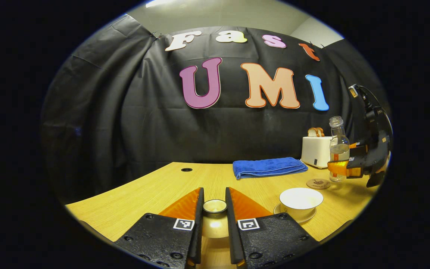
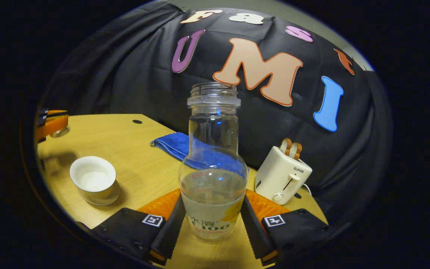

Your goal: Open the teacup lid with one hand, grasp the water bottle and pour water into the teacup with the other hand; after pouring, place the water bottle on the coaster and then close the teacup lid.

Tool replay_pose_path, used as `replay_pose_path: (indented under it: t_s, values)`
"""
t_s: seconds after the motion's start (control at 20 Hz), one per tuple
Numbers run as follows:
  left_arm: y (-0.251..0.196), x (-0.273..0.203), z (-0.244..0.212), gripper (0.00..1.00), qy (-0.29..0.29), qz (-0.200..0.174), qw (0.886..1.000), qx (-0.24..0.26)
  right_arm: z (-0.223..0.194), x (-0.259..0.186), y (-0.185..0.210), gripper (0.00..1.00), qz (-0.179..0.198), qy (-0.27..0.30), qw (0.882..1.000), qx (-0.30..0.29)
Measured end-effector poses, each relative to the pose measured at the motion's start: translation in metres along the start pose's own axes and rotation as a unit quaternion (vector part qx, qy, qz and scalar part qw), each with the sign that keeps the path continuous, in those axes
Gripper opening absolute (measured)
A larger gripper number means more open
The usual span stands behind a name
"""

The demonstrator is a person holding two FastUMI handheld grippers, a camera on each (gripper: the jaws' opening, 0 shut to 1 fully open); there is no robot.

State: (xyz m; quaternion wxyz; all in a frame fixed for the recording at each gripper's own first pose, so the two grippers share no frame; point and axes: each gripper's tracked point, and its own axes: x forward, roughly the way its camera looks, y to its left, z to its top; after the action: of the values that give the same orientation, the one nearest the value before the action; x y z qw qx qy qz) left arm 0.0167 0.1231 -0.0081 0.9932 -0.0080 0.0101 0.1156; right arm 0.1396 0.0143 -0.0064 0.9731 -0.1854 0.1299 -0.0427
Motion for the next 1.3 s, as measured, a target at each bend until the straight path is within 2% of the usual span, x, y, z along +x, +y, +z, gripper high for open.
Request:
replay_pose_path:
  t_s: [0.15, 0.2, 0.25, 0.4, 0.7, 1.3]
  values:
    - [0.0, 0.0, 0.0, 0.25, 0.0, 0.0, 1.0, 0.0, -0.003, 0.011, 0.0, 0.85, 0.007, -0.002, 0.998, 0.066]
    - [0.0, 0.001, 0.0, 0.25, 0.0, 0.0, 1.0, 0.0, -0.003, 0.015, -0.001, 0.82, 0.008, -0.004, 0.996, 0.087]
    - [0.0, 0.0, 0.0, 0.27, 0.0, 0.0, 1.0, 0.0, -0.004, 0.02, 0.0, 0.84, 0.014, -0.008, 0.994, 0.109]
    - [-0.001, 0.0, 0.001, 0.28, 0.0, 0.0, 1.0, 0.0, -0.006, 0.032, -0.008, 0.83, 0.005, -0.013, 0.989, 0.147]
    - [0.0, -0.001, 0.0, 0.28, 0.0, 0.0, 1.0, 0.0, -0.008, 0.044, -0.01, 0.82, -0.009, -0.018, 0.988, 0.15]
    - [0.0, -0.001, 0.0, 0.28, 0.0, 0.001, 1.0, -0.001, -0.028, 0.057, -0.007, 0.82, -0.02, 0.005, 0.99, 0.138]
